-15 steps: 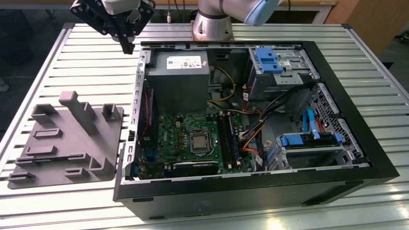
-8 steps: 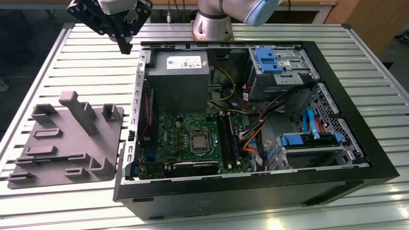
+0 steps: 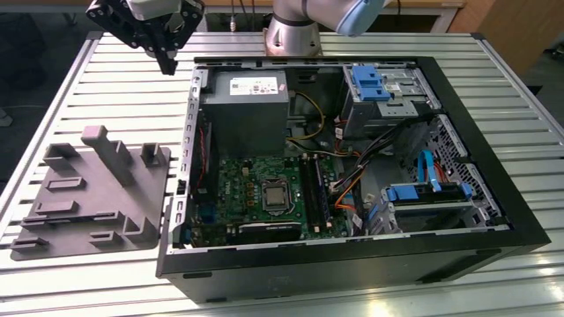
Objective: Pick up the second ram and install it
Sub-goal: 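Reach for the second ram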
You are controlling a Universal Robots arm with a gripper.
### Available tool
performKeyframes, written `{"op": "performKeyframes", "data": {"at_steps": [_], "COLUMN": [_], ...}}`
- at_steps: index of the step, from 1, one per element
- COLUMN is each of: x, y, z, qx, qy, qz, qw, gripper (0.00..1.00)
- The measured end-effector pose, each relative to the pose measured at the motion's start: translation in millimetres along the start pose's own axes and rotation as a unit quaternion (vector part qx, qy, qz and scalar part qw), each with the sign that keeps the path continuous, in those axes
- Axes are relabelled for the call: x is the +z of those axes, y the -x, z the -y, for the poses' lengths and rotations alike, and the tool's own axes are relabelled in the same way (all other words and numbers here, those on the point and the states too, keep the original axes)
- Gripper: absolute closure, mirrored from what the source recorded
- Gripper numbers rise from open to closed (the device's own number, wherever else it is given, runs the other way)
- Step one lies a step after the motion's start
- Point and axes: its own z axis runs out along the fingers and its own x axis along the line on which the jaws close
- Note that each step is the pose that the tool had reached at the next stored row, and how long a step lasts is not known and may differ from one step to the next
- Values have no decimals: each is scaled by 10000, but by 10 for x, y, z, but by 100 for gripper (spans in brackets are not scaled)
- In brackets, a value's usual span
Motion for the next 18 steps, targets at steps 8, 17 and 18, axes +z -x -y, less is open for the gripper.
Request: {"op": "performKeyframes", "data": {"at_steps": [8,17,18], "x": [-2,-3,-3], "y": [-57,-104,-109], "z": [4,8,8], "qx": [0,0,0], "qy": [0,0,0], "qz": [0,0,0], "qw": [10000,10000,10000], "gripper": [89,89,89]}}
